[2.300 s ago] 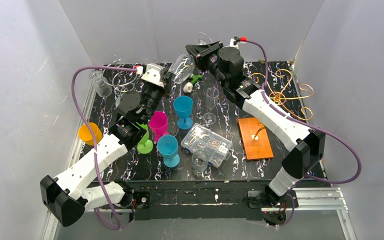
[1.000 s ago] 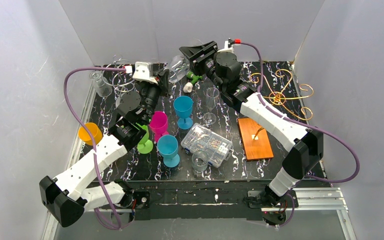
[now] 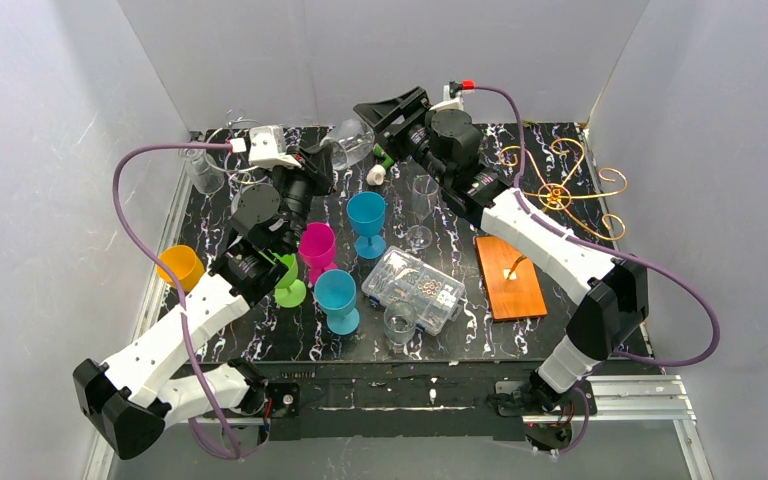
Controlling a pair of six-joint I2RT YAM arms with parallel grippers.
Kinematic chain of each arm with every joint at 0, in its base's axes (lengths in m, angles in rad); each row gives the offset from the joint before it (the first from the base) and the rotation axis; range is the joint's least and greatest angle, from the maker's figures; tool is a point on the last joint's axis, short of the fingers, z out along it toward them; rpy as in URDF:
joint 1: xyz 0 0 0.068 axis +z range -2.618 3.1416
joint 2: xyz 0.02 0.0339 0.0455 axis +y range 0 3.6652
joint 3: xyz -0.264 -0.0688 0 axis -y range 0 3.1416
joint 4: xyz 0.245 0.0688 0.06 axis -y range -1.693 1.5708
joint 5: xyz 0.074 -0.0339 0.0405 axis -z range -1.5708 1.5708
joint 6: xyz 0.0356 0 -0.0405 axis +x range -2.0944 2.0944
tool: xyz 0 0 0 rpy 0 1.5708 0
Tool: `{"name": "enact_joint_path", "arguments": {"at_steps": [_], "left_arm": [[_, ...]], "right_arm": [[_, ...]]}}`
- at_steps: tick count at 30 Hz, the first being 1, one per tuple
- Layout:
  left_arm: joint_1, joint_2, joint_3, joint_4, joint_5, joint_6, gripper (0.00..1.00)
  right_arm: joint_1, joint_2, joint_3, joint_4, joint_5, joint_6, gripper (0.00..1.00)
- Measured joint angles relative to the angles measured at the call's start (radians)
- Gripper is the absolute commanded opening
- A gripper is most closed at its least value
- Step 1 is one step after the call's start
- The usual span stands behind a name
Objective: Take the wine glass off the wine glass rack
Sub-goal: Place the wine glass at the center of the board.
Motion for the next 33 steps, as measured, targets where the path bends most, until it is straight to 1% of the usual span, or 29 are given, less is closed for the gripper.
{"name": "enact_joint_path", "arguments": {"at_steps": [14,33], "left_arm": [[0.0,-0.018,0.0,-0.021,-0.027,-0.101,0.0],[0.0,-0.055,-0.003,-0.037,-0.049,-0.156,0.0]], "right_arm": [[0.0,-0.019,-0.003,-0.018,-0.022,-0.032,0.71],[0.0,-0.036,-0.029,-0.019,-0.069,-0.027,0.73]]}}
